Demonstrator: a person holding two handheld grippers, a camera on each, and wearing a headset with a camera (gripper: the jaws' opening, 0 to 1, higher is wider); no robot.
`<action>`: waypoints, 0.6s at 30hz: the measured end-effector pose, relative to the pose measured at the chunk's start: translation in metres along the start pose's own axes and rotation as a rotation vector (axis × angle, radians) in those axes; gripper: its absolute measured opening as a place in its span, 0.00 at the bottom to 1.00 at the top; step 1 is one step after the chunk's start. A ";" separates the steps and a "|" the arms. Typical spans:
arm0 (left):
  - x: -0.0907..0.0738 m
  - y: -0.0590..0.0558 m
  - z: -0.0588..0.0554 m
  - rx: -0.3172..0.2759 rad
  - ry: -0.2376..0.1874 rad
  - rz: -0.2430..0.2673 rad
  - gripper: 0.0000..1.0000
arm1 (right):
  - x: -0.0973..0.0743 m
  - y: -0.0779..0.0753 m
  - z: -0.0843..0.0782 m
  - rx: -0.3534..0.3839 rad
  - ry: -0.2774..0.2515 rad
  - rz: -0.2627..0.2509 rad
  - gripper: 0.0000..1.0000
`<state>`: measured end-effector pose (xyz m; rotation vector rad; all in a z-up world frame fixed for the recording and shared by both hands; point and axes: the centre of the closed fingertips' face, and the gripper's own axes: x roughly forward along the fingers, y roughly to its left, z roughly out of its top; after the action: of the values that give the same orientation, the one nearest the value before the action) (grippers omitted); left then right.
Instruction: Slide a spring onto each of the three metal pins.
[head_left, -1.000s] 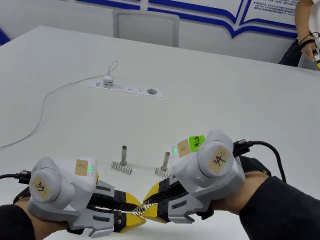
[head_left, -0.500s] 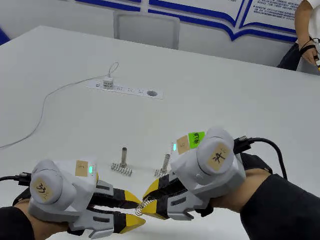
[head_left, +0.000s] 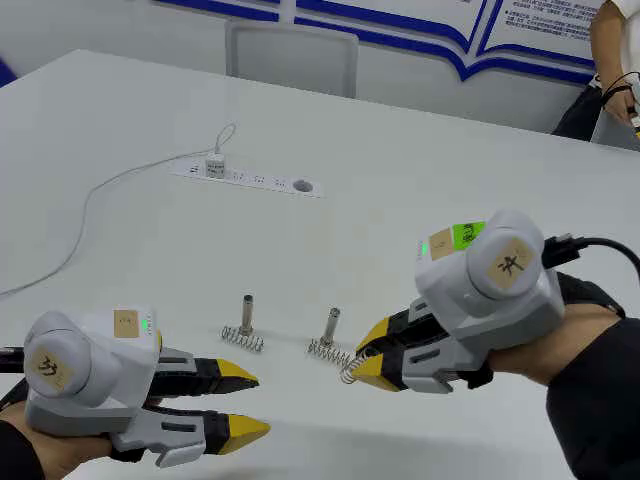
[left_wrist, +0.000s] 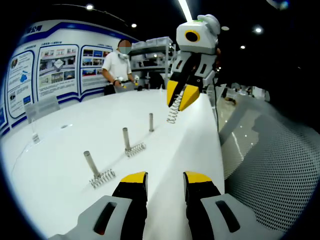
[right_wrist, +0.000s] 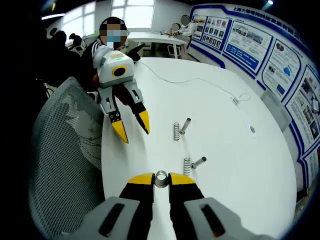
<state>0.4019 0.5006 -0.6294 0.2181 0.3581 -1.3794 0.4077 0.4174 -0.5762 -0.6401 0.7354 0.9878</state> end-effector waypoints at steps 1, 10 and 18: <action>-0.001 0.001 0.000 -0.001 0.000 0.004 0.29 | -0.002 -0.003 -0.001 0.004 0.000 -0.007 0.12; -0.004 0.006 -0.003 -0.013 0.003 0.030 0.30 | -0.029 -0.039 -0.018 0.054 0.034 -0.087 0.12; -0.004 0.004 -0.004 -0.017 0.006 0.039 0.30 | -0.041 -0.062 -0.034 0.076 0.098 -0.134 0.12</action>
<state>0.4046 0.5063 -0.6320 0.2140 0.3685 -1.3371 0.4406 0.3451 -0.5554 -0.6663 0.8018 0.8064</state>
